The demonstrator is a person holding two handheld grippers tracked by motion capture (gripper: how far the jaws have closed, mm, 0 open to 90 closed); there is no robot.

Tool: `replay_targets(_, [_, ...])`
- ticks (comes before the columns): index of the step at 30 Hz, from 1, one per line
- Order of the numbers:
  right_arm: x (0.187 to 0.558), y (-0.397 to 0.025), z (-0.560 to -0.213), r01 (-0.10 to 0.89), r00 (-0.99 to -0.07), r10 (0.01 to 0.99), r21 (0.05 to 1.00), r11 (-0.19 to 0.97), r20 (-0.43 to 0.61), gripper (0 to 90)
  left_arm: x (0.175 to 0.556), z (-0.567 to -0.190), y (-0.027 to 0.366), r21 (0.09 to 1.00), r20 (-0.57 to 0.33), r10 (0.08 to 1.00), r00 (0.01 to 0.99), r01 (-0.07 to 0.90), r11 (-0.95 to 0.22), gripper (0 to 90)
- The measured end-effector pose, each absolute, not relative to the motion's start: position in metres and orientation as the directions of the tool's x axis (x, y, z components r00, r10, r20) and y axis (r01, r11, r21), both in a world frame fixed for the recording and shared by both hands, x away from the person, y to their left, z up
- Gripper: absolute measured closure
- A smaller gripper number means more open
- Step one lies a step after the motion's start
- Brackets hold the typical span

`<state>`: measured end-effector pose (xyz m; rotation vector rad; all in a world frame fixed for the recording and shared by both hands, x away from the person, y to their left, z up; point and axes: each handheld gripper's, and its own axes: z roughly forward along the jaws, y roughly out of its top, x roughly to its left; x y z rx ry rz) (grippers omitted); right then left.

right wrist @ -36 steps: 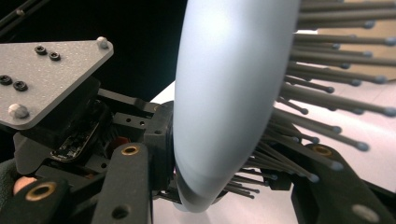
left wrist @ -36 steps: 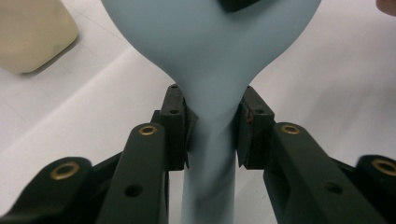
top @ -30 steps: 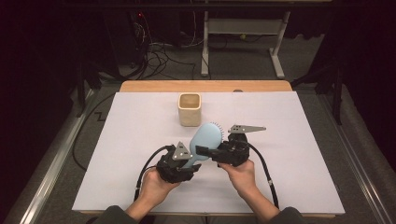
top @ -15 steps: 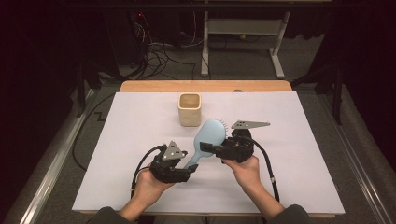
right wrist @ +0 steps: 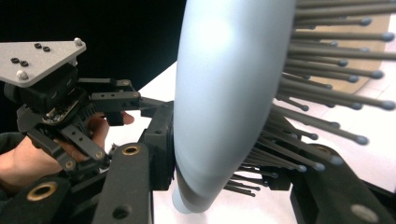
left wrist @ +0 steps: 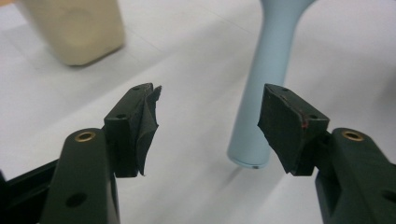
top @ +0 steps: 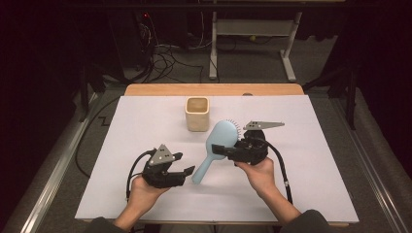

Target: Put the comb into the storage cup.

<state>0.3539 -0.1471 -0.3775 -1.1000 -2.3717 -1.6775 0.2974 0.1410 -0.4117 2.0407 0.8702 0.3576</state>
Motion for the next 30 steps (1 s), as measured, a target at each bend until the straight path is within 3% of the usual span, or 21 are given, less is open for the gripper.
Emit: replay_targets(30, [0.370,-0.156,-0.359,0.548,-0.741,0.568,0.812,0.201,0.359,55.6,0.284,-0.427,0.199,0.859,-0.045,0.785,0.618,0.425,-0.286,33.6])
